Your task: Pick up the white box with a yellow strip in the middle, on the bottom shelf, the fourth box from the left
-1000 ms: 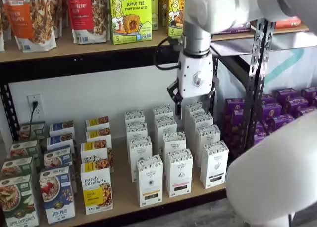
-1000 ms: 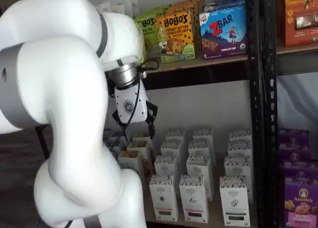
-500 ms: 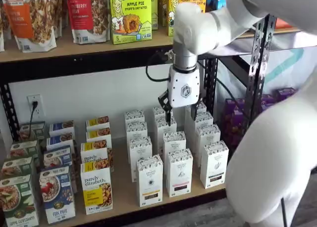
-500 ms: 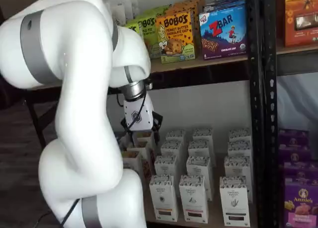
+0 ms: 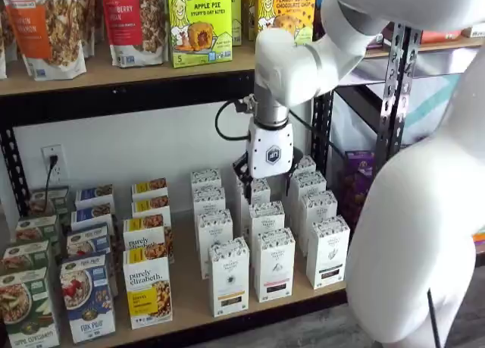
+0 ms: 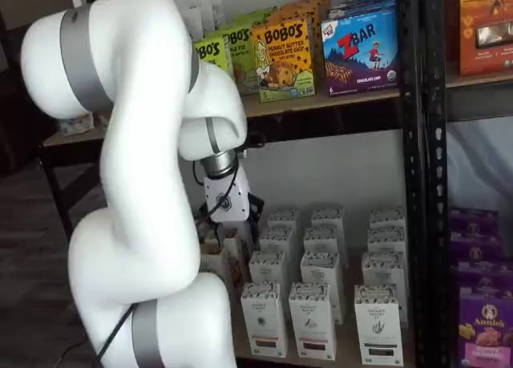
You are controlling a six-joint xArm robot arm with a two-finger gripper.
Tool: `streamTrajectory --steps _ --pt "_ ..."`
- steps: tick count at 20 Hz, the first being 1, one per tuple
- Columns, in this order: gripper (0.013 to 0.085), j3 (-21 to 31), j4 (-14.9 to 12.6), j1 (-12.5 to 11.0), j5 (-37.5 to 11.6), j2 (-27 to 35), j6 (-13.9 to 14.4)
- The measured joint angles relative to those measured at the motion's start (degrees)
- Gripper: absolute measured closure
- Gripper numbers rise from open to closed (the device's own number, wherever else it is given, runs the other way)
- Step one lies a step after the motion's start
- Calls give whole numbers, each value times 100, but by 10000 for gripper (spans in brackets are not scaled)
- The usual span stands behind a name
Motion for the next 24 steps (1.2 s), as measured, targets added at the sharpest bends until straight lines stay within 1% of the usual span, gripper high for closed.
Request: streamTrajectory --steps 2,4,5,6,7,10,13,16,21,24 --pt "130 -16 100 18 -194 195 -56" --pt "130 -48 265 42 -382 410 -163" --pt "130 -86 263 74 -484 568 -128" --pt "130 -108 144 107 -616 705 1" --pt "130 -113 101 127 -734 798 55" --pt "130 -204 185 199 -990 1153 54" --pt "130 -313 479 248 -1195 1495 -152" --pt "130 -463 693 272 -1314 1821 -319" --pt "130 -779 908 281 -1497 2380 -511" --pt "130 -954 1134 286 -1623 2685 -716"
